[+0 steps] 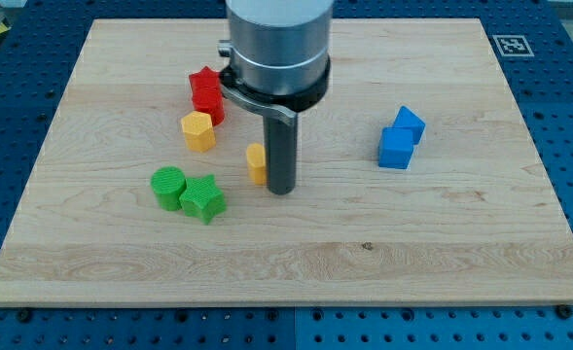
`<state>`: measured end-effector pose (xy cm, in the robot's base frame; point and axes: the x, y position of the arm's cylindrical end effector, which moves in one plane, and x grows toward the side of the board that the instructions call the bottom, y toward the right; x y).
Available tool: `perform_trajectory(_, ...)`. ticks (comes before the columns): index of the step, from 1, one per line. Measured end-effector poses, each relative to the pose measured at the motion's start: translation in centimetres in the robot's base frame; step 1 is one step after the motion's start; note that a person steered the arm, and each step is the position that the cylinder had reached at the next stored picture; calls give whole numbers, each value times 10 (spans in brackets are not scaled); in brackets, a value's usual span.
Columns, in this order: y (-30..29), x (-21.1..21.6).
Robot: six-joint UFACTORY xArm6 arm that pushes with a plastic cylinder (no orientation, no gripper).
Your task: Place the yellow heart at the bottom right of the yellow hexagon
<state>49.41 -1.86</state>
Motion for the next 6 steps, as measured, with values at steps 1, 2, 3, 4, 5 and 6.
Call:
perform_trajectory(1, -8, -2)
perform_trajectory(2, 12, 2)
perform_trajectory(3, 22, -17)
perform_trajectory(4, 16, -31)
perform_trajectory(5, 15, -31)
perform_trajectory(6, -4, -31)
